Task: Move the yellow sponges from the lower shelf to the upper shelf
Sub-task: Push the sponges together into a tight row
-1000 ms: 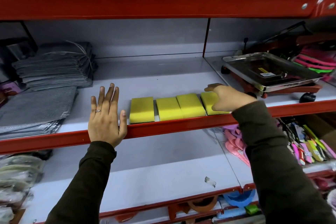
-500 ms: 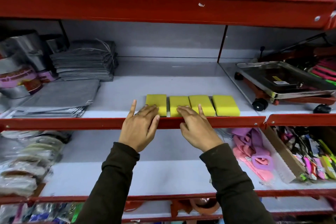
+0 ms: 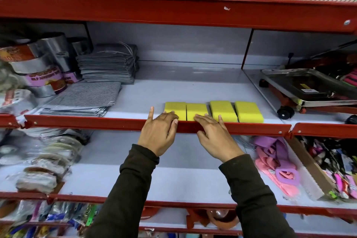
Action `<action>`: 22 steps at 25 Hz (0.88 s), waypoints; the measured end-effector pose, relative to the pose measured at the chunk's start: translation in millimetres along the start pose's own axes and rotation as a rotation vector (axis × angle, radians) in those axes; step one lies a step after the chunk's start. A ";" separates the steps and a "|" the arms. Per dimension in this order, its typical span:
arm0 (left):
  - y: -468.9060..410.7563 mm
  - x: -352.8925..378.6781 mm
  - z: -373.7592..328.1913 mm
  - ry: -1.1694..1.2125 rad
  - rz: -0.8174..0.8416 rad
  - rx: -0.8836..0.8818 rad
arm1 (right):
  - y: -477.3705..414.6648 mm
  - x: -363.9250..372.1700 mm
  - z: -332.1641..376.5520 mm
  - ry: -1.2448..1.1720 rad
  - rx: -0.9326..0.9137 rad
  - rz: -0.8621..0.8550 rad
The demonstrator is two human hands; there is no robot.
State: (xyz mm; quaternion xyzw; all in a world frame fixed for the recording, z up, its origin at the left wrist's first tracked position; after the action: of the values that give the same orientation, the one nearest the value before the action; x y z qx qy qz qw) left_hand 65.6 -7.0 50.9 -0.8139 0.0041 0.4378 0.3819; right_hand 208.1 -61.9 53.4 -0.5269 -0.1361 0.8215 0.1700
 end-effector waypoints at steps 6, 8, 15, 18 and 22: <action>0.4 5.0 -1.4 -0.018 0.023 -0.033 | 3.1 5.3 7.8 0.048 0.004 -0.057; -0.1 1.1 -3.4 -0.021 0.002 -0.040 | 5.9 -3.6 5.3 0.032 0.007 -0.101; -25.5 22.7 -80.9 0.117 0.051 0.054 | 10.1 -85.8 -114.2 0.199 0.369 -0.335; -31.2 61.0 -130.6 0.104 0.158 0.184 | 14.7 -76.4 -130.0 0.278 0.359 -0.187; -26.4 85.9 -142.8 0.035 0.209 0.214 | 23.4 -69.0 -121.7 0.319 0.280 -0.158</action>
State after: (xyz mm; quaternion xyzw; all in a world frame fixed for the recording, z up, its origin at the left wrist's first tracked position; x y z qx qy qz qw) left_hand 228.8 -49.5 52.1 -0.7711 0.1419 0.4581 0.4189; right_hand 342.6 -106.8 50.8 -0.6092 -0.0331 0.7227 0.3247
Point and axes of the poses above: each hand's wrist, its own y-axis away from the middle knuckle, its own x-axis out of the palm, z = x × y, the point moved 10 cm from there along -y, towards the middle knuckle, and after that the axes turned 15 degrees about -z, right-handed, at the moved point
